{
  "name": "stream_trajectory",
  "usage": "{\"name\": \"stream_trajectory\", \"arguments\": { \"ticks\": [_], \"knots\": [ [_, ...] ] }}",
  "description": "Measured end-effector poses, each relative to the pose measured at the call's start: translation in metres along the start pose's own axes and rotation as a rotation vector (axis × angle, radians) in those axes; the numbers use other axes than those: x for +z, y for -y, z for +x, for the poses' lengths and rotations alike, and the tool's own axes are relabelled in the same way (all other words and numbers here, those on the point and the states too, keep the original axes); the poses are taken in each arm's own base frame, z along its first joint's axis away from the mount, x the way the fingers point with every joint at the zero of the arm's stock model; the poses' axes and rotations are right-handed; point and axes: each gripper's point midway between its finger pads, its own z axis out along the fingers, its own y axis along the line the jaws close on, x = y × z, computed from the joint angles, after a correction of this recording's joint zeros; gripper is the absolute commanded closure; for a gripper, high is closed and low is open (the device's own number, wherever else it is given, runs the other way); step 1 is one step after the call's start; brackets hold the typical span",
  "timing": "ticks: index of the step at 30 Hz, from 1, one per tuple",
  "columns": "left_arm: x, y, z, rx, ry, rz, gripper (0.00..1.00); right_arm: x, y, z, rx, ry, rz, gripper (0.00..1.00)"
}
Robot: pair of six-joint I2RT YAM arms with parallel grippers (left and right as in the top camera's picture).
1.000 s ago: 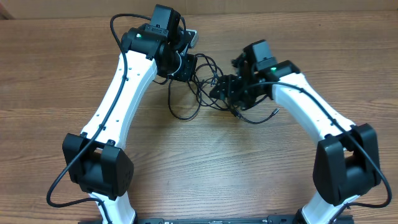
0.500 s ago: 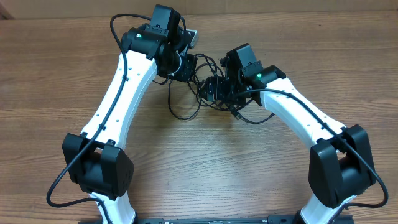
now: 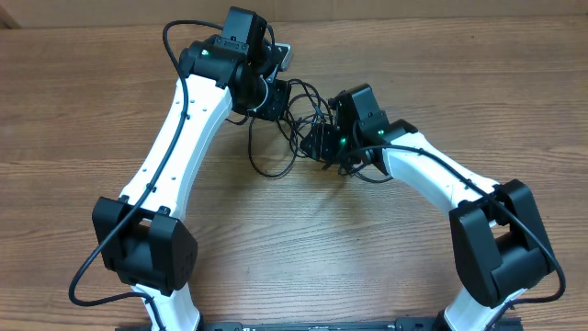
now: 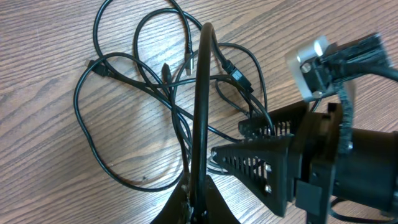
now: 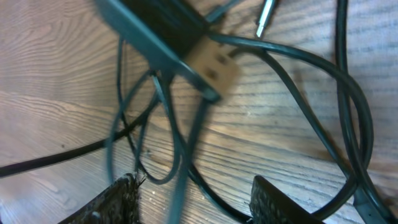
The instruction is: Untangle cables
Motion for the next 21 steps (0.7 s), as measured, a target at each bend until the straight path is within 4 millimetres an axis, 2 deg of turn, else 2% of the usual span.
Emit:
{"name": "stream_trajectory", "arguments": {
  "ticks": [7, 11, 21],
  "knots": [
    [0.000, 0.000, 0.000, 0.000, 0.000, -0.003, 0.96, 0.010, 0.009, 0.010, 0.019, 0.008, -0.017, 0.43],
    [0.000, -0.001, 0.000, 0.000, 0.000, -0.004, 0.96, 0.012, 0.010, 0.009, 0.015, 0.025, -0.029, 0.45],
    [0.000, -0.001, 0.000, 0.000, 0.000, -0.004, 0.96, 0.016, 0.012, 0.010, 0.029, 0.040, -0.041, 0.72]
  ]
}}
